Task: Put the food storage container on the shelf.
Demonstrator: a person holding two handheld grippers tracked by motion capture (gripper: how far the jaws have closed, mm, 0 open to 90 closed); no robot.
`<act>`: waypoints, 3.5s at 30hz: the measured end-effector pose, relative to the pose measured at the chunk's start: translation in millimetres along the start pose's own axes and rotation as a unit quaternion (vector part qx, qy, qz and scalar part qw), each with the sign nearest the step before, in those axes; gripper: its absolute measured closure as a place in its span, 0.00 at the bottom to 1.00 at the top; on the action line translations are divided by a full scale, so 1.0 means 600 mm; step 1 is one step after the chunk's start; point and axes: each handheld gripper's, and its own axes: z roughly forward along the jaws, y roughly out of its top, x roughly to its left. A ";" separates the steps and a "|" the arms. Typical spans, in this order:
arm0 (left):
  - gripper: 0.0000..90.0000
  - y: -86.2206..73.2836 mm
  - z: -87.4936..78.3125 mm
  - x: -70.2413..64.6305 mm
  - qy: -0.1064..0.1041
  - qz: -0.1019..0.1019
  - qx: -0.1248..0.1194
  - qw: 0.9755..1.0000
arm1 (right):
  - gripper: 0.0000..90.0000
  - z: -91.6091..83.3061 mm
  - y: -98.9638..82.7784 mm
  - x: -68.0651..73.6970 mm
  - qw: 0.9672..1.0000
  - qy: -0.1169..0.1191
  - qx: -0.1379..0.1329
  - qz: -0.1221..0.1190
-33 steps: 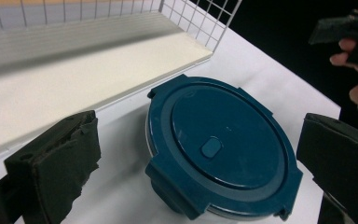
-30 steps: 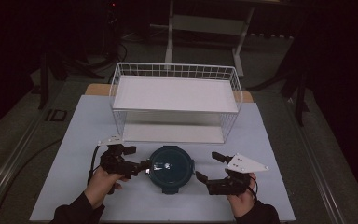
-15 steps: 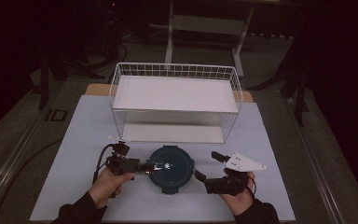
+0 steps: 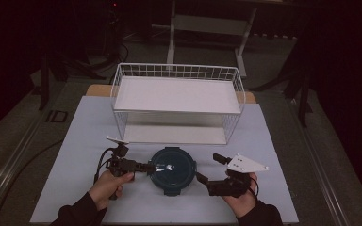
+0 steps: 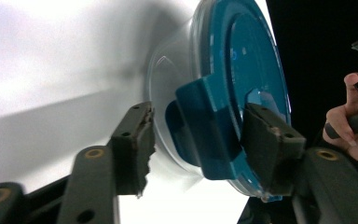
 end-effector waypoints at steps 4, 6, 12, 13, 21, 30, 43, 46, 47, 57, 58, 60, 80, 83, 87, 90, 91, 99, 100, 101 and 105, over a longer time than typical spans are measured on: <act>0.57 0.003 0.001 0.000 -0.010 -0.005 0.010 1.000 | 0.11 -0.001 0.000 -0.001 1.000 -0.002 0.001 0.002; 0.56 0.003 0.006 0.007 -0.031 -0.022 0.021 0.999 | 0.12 0.000 0.000 -0.002 1.000 -0.001 0.004 0.005; 0.57 0.003 0.006 0.013 -0.043 -0.013 0.027 0.999 | 0.15 0.003 -0.002 -0.009 1.000 0.008 0.014 0.025; 0.57 0.002 0.005 0.011 -0.042 -0.011 0.025 0.999 | 0.15 0.005 -0.003 -0.011 0.999 0.013 0.017 0.035; 0.60 -0.007 -0.002 -0.006 -0.036 0.033 0.018 0.999 | 0.20 0.026 -0.017 -0.042 0.985 0.062 0.058 0.149; 0.63 -0.025 -0.011 -0.025 -0.025 0.079 0.010 0.997 | 0.37 0.052 -0.046 -0.064 0.960 0.098 0.118 0.236; 0.64 -0.039 -0.017 -0.037 -0.018 0.106 0.005 0.994 | 0.58 0.067 -0.065 -0.063 0.936 0.155 0.149 0.278; 0.64 -0.042 -0.017 -0.040 -0.013 0.110 0.000 0.994 | 0.60 0.066 -0.066 -0.060 0.936 0.155 0.148 0.281; 0.64 -0.043 -0.017 -0.041 -0.011 0.113 0.001 0.994 | 0.60 0.065 -0.067 -0.059 0.935 0.153 0.146 0.284; 0.64 -0.055 -0.020 -0.047 0.001 0.122 -0.010 0.992 | 0.62 0.056 -0.066 -0.037 0.935 0.123 0.130 0.307; 0.64 -0.056 -0.020 -0.047 0.000 0.121 -0.009 0.993 | 0.62 0.055 -0.066 -0.036 0.934 0.125 0.132 0.307; 0.64 -0.058 -0.020 -0.051 0.002 0.119 -0.009 0.993 | 0.62 0.053 -0.066 -0.035 0.934 0.124 0.134 0.308; 0.63 -0.007 -0.033 -0.086 0.014 0.185 -0.069 0.980 | 0.62 0.050 -0.005 -0.071 0.959 0.119 0.090 0.242; 0.63 0.002 -0.032 -0.087 0.015 0.190 -0.074 0.979 | 0.62 0.053 0.000 -0.076 0.961 0.114 0.086 0.238; 0.63 0.014 -0.029 -0.086 0.017 0.196 -0.079 0.977 | 0.62 0.057 0.006 -0.087 0.962 0.111 0.080 0.234; 0.63 0.023 -0.025 -0.085 0.017 0.198 -0.084 0.976 | 0.62 0.060 0.010 -0.095 0.964 0.110 0.079 0.230; 0.63 0.025 -0.024 -0.085 0.017 0.199 -0.085 0.976 | 0.62 0.062 0.012 -0.098 0.965 0.108 0.079 0.228; 0.63 0.050 -0.013 -0.081 0.020 0.208 -0.096 0.973 | 0.61 0.071 0.021 -0.122 0.967 0.100 0.070 0.222; 0.63 0.053 -0.012 -0.080 0.021 0.209 -0.098 0.973 | 0.61 0.073 0.021 -0.125 0.967 0.100 0.071 0.222; 0.63 0.053 -0.012 -0.080 0.021 0.209 -0.098 0.973 | 0.61 0.073 0.021 -0.125 0.967 0.100 0.071 0.222; 0.63 0.072 -0.003 -0.074 0.024 0.211 -0.106 0.972 | 0.61 0.084 0.022 -0.144 0.967 0.098 0.066 0.224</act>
